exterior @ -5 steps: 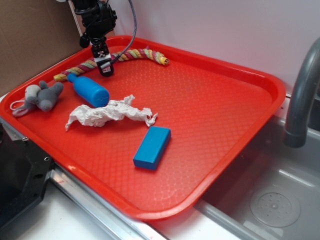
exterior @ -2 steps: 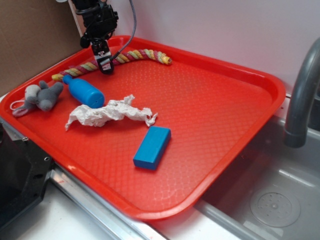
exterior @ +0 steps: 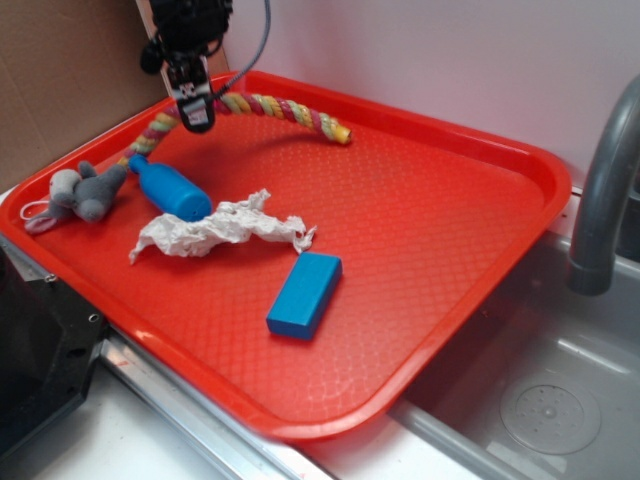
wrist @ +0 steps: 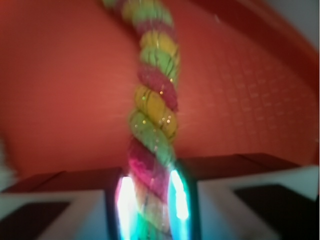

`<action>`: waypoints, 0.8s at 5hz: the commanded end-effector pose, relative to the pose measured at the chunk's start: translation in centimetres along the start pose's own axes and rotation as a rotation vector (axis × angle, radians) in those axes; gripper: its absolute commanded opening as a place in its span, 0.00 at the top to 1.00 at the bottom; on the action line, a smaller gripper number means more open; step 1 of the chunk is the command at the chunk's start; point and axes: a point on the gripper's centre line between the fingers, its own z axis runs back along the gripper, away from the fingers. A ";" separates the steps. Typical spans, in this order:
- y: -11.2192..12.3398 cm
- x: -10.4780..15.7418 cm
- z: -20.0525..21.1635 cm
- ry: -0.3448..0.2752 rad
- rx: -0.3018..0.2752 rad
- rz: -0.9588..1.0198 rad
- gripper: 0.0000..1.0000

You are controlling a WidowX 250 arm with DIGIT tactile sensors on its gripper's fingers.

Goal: Grab the multicolored rope.

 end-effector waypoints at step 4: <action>-4.4 1.3 17.4 0.071 -0.019 0.340 1.00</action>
